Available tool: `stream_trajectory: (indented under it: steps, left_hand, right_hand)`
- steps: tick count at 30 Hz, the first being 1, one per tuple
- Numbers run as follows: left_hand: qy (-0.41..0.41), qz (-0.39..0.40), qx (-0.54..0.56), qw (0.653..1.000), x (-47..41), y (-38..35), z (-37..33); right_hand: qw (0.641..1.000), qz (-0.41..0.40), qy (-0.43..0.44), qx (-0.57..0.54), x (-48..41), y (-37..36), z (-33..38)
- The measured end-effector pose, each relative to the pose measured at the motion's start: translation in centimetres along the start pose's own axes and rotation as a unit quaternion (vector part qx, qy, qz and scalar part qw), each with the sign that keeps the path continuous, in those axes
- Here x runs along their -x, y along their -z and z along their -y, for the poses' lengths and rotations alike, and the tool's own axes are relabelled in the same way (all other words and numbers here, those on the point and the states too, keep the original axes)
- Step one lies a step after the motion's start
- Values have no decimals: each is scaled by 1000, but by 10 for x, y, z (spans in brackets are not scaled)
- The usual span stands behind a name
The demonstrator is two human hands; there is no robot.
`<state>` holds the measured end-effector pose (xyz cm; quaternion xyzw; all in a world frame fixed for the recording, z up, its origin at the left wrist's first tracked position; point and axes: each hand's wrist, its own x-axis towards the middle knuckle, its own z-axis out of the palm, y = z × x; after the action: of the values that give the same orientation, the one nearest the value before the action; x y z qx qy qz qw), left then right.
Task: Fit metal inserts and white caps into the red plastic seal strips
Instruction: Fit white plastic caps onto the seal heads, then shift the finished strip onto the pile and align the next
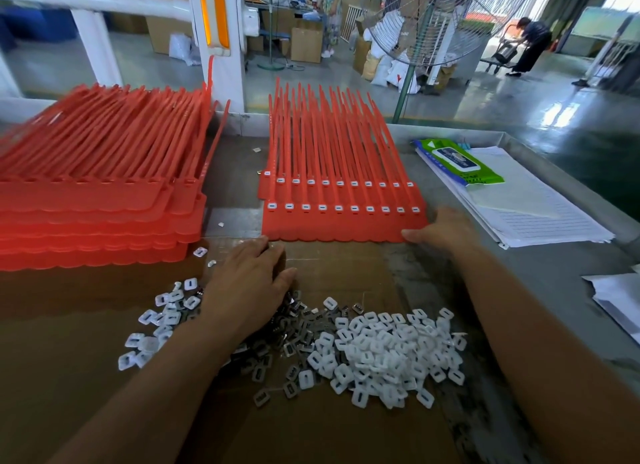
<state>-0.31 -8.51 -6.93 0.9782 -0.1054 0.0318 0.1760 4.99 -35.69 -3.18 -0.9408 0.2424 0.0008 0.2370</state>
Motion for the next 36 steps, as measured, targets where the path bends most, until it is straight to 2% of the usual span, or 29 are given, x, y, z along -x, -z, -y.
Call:
stream_trajectory:
  steps: [3,8,13,17,19,21,22,23,25,28,32,33,35,36]
  left_hand:
    - [0,-1,1,1000,0,0,0]
    - [-2,-4,5,1000,0,1,-2]
    - [2,2,13,1000,0,2,-2]
    - [-1,-1,10,1000,0,2,-3]
    - [-1,-2,10,1000,0,2,-3]
    - [-5,-7,9,1000,0,2,-3]
    - [-9,-12,9,1000,0,2,-3]
    - [-12,-16,9,1000,0,3,-3]
    - [-18,-22,8,1000,1,3,-4]
    - [-16,-20,4,1000,0,3,-4]
    - [-6,-15,3,1000,0,1,-3]
    - [-6,-16,1,1000,0,1,-2]
    - [-6,-21,-3,1000,-1,1,-3]
    - [-6,-24,-4,1000,-1,1,-3]
  right_hand:
    - [995,45,-35,-82,-5,1,0]
    - [979,39,-21,-199,-6,4,4]
    - [995,48,-27,-80,8,12,9]
    - [997,-20,62,-42,14,19,13]
    - [978,-25,86,-189,16,21,18]
    - [919,-17,79,-386,12,23,21]
    - [890,-22,67,-450,9,24,21]
    - [867,-27,50,-495,5,22,20]
    - [845,-26,-3,-533,-5,13,18]
    - [864,-6,-59,-500,-16,-7,12]
    - [888,-17,-61,-455,-24,-18,10]
    - [911,-37,-47,-407,-24,-18,9]
    - [971,-102,10,-214,-21,-17,5]
    - [980,-139,45,-135,-18,-17,3]
